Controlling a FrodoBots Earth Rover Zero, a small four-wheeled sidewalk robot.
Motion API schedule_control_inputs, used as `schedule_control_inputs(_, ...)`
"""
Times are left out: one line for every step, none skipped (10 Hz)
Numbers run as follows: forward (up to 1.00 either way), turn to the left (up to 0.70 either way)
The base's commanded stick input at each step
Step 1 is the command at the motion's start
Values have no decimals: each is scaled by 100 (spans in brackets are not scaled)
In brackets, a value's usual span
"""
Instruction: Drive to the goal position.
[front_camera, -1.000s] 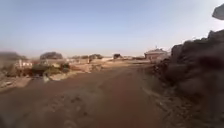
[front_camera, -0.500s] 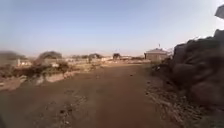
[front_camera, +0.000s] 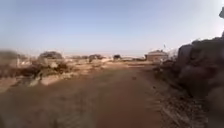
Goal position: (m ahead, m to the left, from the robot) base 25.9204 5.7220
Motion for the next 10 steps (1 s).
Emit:
schedule_control_inputs(70, 0)
schedule_control_inputs(70, 0)
schedule_control_inputs(70, 0)
schedule_control_inputs(70, 0)
schedule_control_inputs(70, 0)
schedule_control_inputs(70, 0)
schedule_control_inputs(70, 0)
schedule_control_inputs(70, -2)
schedule_control_inputs(70, -29)
schedule_control_inputs(70, -24)
